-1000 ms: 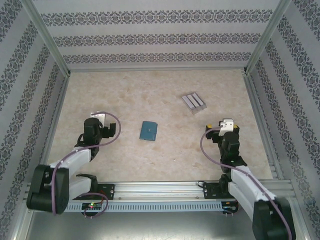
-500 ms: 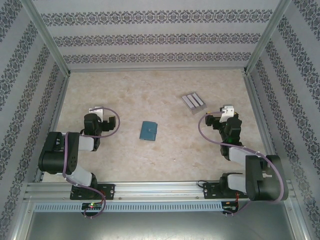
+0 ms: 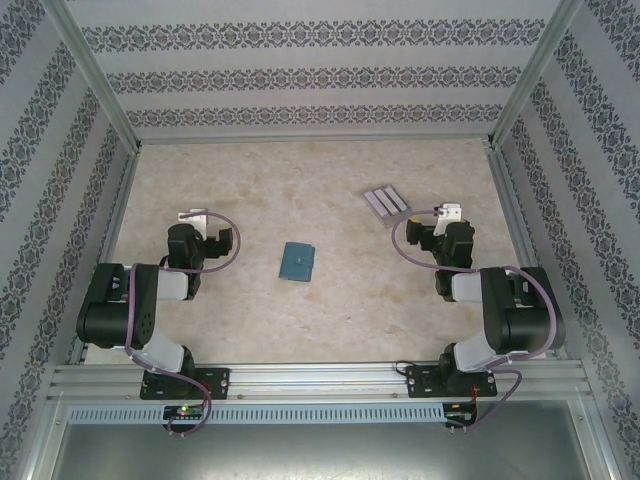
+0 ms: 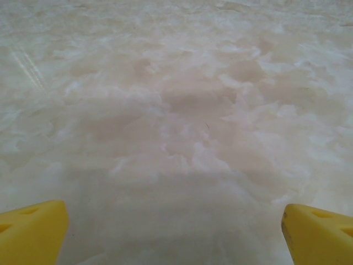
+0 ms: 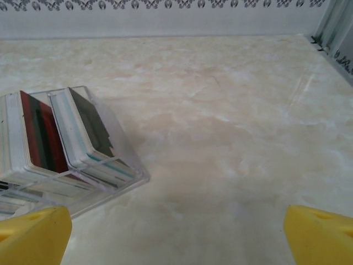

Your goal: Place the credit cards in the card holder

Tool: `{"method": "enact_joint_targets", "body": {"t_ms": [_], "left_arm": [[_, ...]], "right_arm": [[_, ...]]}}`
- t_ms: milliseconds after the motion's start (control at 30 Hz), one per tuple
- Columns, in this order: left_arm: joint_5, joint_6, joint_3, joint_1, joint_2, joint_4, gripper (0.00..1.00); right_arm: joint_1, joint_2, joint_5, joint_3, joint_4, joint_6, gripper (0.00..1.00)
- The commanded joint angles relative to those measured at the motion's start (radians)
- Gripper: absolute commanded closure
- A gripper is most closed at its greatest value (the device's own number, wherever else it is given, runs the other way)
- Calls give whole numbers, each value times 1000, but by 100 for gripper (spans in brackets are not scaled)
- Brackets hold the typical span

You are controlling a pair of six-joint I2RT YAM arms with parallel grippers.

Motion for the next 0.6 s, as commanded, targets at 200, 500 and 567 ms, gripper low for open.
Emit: {"method": "enact_joint_targets", "body": {"t_ms": [200,500,567], "left_arm": [[8,4,15,-8,-1,43,0],[9,4,15,-8,-2,43,0],[9,4,15,-8,-3,43,0]], "right_arm": [[40,-15,68,19,8,-14,2],[23,-11,30,34,-19,-6,2],[25,-11,32,32,-16,-8,2]]}}
